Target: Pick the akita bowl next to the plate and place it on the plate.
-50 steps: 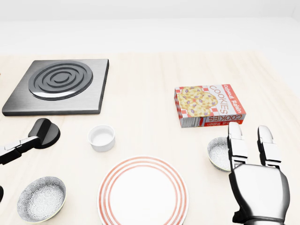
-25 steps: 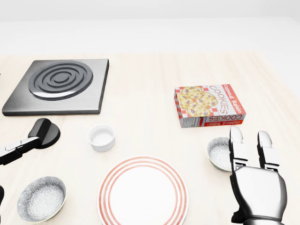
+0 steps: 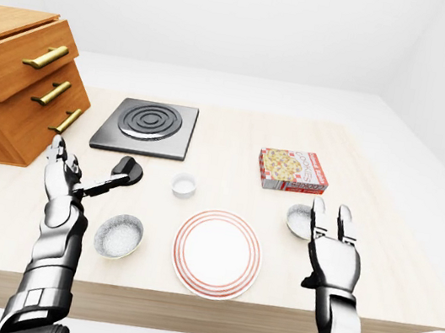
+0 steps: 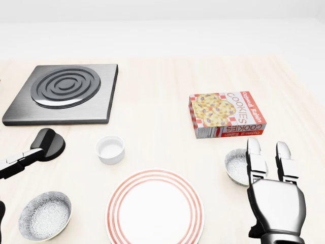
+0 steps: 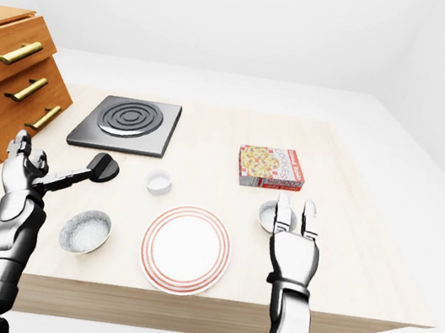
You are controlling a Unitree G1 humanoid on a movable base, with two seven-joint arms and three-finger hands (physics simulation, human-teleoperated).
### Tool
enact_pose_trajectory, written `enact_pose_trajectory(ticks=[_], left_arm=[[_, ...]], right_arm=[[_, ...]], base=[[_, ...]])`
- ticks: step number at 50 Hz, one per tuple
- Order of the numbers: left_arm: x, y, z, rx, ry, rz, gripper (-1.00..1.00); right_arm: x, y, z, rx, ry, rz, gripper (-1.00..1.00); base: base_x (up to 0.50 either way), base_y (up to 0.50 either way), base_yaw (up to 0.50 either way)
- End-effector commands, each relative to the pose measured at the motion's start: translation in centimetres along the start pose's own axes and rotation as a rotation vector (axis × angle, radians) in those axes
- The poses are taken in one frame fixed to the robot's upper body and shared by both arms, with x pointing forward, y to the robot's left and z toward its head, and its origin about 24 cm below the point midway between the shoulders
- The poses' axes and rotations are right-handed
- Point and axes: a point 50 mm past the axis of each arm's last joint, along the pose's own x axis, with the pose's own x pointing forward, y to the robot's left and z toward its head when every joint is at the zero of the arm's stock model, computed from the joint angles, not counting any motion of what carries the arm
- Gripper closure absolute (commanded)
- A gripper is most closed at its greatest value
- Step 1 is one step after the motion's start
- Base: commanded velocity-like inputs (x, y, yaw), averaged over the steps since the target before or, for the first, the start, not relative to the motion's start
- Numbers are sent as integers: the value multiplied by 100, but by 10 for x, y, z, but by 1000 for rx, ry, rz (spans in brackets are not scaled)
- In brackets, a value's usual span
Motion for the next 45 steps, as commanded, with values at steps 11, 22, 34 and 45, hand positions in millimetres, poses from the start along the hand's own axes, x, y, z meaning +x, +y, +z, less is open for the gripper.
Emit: enact_pose_trajectory(ticks=[11,22,34,45], left_arm=[[0,1,-1,-2,3,1,-100],[0,0,0,-1,3,1,-100],[2,1,-4,2,19,3,-100],[-3,-1,3,-1,4,3,-100]], right_arm=[[14,-4,-2,-15,-8,-54,-100],[22,3,-3,-11,-4,-43,-100],[30,10,-9,-10,8,-29,-100],[34,18,-15,7,28,0,-100]], base=[[0,0,0],[0,0,0],[0,0,0],[0,0,0]])
